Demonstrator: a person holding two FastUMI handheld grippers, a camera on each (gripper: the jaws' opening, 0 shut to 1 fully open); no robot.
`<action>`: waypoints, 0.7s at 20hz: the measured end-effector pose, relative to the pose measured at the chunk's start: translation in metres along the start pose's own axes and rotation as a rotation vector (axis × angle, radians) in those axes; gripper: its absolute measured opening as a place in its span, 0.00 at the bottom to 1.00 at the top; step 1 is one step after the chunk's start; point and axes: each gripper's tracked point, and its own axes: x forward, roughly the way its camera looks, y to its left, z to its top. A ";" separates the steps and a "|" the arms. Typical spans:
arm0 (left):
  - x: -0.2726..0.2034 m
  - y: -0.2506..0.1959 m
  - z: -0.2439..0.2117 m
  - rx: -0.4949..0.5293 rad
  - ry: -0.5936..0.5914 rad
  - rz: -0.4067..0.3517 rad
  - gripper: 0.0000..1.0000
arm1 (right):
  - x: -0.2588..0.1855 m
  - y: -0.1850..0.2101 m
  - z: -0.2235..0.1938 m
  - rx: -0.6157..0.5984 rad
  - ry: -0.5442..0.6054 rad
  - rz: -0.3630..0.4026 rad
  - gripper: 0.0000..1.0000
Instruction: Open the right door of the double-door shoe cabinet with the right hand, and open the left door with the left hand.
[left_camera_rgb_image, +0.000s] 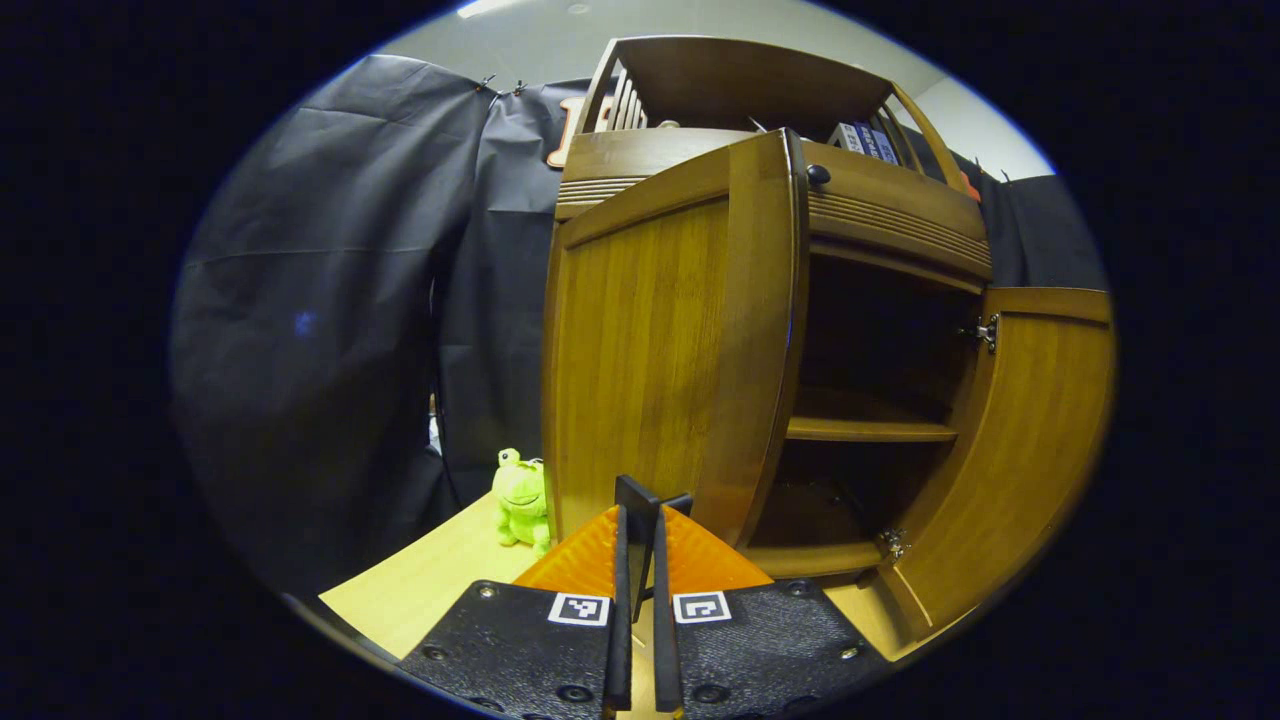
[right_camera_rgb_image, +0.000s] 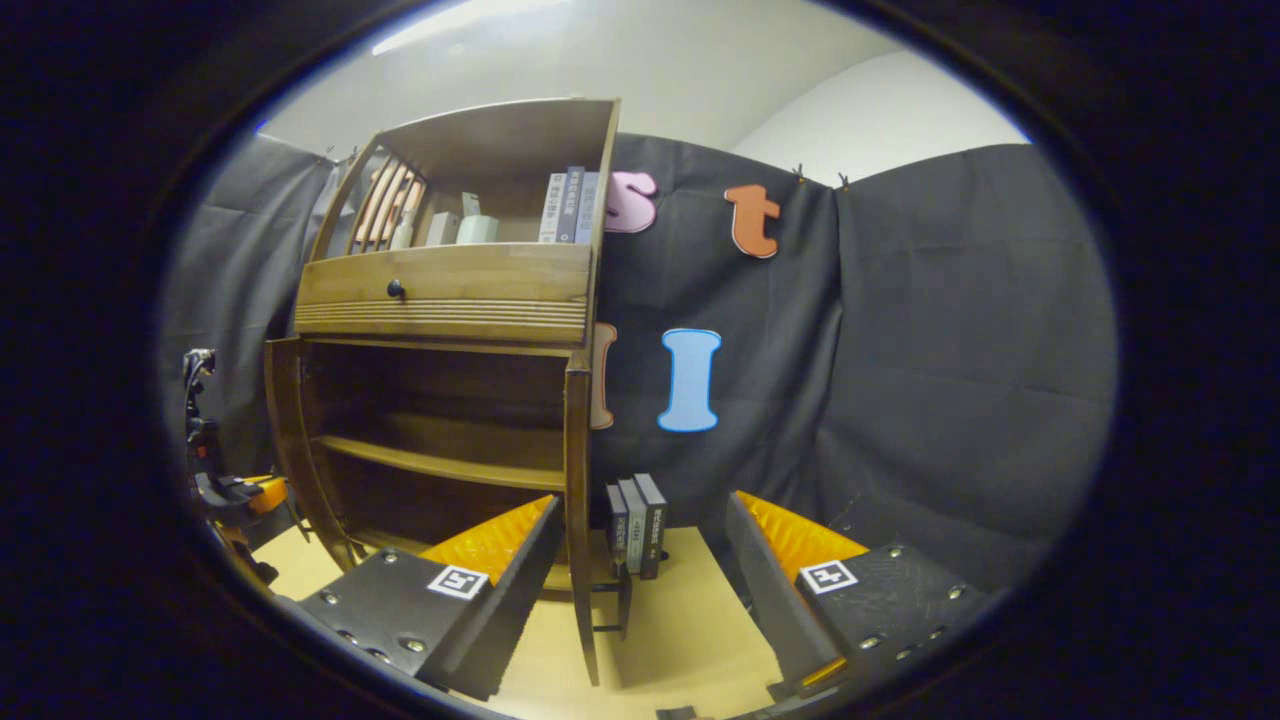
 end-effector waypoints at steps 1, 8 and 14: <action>-0.002 0.001 -0.001 0.000 0.000 0.002 0.08 | 0.000 0.002 -0.001 -0.002 0.003 0.008 0.96; -0.003 0.010 0.002 -0.023 0.000 0.018 0.06 | 0.007 0.009 -0.008 -0.012 0.022 0.030 0.96; -0.004 0.026 0.010 -0.017 -0.002 0.038 0.04 | 0.014 0.013 -0.010 0.001 0.030 0.041 0.95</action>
